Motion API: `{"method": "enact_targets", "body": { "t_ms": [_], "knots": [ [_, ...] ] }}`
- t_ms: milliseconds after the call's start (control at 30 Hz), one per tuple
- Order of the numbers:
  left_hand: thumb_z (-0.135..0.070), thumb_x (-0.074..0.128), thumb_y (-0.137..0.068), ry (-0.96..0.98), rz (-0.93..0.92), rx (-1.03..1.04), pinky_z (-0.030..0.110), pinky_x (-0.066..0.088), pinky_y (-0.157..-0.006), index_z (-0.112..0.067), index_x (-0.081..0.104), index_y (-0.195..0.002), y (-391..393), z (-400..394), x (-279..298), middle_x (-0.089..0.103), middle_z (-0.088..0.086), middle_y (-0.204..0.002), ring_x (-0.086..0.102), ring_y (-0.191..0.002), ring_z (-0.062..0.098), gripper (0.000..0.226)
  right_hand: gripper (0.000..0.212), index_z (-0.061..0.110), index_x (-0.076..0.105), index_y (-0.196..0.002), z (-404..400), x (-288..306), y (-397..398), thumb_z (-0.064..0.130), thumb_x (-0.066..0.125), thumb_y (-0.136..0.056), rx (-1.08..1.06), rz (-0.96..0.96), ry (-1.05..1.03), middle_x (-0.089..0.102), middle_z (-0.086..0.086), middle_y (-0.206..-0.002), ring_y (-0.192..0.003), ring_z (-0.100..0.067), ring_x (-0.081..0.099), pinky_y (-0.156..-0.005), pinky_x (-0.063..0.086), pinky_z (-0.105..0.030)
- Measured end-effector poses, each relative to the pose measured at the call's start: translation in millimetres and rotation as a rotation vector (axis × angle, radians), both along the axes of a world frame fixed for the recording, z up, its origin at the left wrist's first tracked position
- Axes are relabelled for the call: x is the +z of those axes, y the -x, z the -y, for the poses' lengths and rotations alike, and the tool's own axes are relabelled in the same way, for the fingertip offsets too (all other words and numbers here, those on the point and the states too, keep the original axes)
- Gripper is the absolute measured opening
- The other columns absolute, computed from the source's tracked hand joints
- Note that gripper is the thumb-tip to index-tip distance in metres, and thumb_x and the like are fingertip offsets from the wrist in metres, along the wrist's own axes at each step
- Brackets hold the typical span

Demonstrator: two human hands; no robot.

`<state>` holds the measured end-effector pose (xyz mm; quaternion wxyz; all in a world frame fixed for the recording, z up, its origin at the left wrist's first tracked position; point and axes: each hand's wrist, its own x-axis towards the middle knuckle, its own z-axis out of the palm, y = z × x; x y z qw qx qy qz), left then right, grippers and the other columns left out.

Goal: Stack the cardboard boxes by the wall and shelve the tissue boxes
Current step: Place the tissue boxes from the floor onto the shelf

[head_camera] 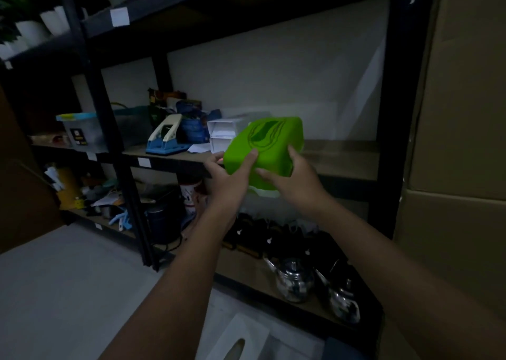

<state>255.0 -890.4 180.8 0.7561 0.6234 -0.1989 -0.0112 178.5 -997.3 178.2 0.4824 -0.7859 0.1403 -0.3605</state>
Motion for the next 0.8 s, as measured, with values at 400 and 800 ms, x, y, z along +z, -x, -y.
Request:
{"method": "enact_targets", "body": {
  "t_ms": [400, 800],
  "knots": [
    [-0.041, 0.048, -0.105, -0.508, 0.448, 0.009, 0.037, 0.046, -0.101, -0.028, 0.030, -0.155, -72, 29, -1, 0.059, -0.001, -0.136, 0.058, -0.121, 0.022, 0.055, 0.048, -0.004, 0.068, -0.103, 37, 25, -54, 0.043, 0.060, -0.097, -0.257, -0.147, 0.202, 0.068, -0.024, -0.106, -0.102, -0.036, 0.065, -0.067, 0.033, -0.027],
    [-0.060, 0.030, -0.104, -0.983, 0.425, 0.042, 0.053, 0.020, -0.122, -0.016, 0.009, -0.163, -142, 62, -2, 0.023, 0.019, -0.166, 0.018, -0.154, 0.036, 0.076, 0.046, -0.001, 0.066, -0.105, 42, 38, -101, 0.044, 0.058, -0.098, -0.350, -0.336, 0.397, 0.067, -0.024, -0.115, -0.109, -0.040, 0.062, -0.099, 0.047, -0.047]
  ]
}}
